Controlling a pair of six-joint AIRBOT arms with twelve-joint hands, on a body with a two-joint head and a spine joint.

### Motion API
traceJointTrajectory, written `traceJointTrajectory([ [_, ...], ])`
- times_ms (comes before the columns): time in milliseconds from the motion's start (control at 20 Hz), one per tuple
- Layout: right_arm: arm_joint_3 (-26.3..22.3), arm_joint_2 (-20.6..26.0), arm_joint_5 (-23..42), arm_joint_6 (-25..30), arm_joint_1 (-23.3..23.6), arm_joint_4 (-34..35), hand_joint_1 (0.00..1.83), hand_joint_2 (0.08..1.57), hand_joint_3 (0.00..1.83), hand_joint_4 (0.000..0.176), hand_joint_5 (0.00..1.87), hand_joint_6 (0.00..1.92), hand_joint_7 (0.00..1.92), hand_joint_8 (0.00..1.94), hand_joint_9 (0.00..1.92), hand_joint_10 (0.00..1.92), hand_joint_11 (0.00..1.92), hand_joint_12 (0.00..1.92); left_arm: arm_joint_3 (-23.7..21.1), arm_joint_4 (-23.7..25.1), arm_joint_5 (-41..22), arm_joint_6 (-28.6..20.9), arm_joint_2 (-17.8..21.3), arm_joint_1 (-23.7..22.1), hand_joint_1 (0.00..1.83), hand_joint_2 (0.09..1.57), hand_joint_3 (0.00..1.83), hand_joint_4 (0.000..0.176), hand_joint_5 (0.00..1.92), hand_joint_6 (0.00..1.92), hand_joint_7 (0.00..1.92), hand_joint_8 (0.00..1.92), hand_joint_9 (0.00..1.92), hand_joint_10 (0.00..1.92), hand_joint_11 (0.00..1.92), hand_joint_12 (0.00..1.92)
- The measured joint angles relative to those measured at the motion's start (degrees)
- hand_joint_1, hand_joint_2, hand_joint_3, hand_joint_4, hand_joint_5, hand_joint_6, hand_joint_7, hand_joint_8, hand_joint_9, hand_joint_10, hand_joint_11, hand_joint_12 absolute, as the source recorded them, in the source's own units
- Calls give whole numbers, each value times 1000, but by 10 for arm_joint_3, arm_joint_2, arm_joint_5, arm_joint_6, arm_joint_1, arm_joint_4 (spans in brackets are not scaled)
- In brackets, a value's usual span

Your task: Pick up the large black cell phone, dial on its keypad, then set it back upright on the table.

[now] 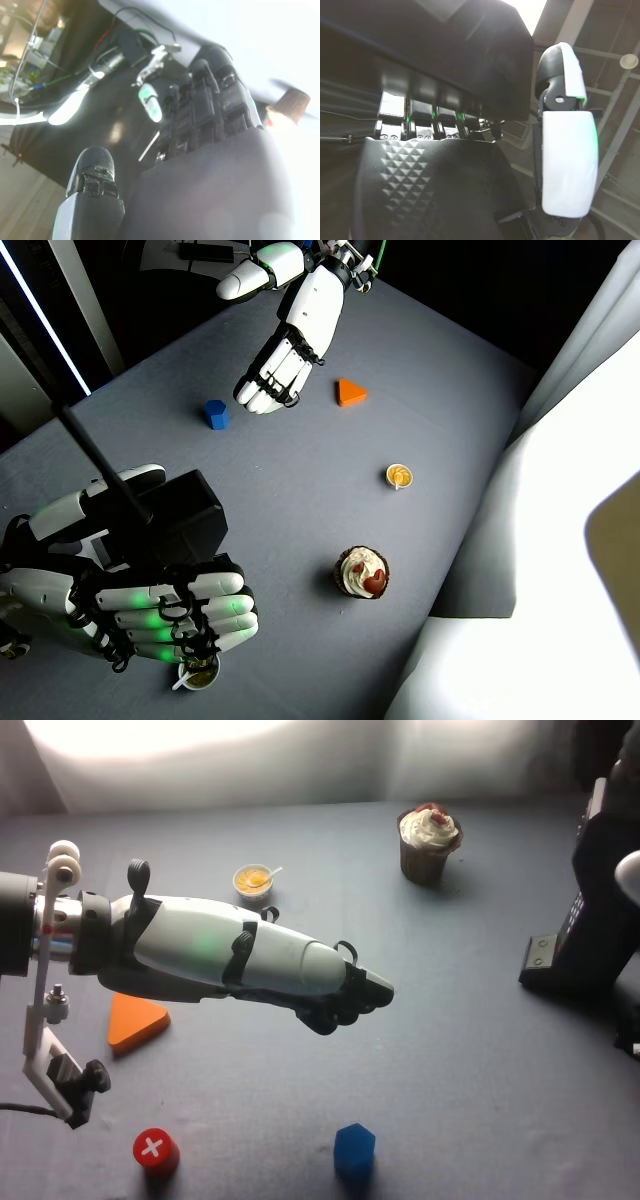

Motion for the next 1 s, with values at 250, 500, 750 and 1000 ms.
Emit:
traceJointTrajectory([
  [250, -20, 14, 6, 0, -25, -1, 430, 894, 0, 105, 0, 0, 0, 0, 0, 0, 0, 0, -3, -1, 0, 0, 0, 6, 0, 1194, 0, 7, 205, 4, 180, 3, 191, 3, 0, 623],
  [500, -58, 53, 7, -2, -63, 2, 431, 869, 0, 108, 0, 0, 0, 0, 0, 0, 0, 0, -3, -1, 0, 0, 0, 7, 0, 1188, 0, 6, 186, 0, 169, 0, 185, 0, 0, 606],
  [750, -137, 108, 5, -16, -122, 72, 432, 856, 0, 104, 0, 0, 0, 0, 0, 0, 0, 0, -3, 0, 0, 0, 0, 7, 0, 1186, 0, 11, 201, 3, 171, 3, 198, 4, 0, 662],
  [1000, -276, 212, 7, -11, -226, 125, 408, 879, 3, 100, 0, 0, 0, 0, 0, 0, 0, 0, -5, 0, 0, 0, 3, 12, 0, 1179, 0, 9, 163, 2, 156, 3, 169, 4, 0, 513],
])
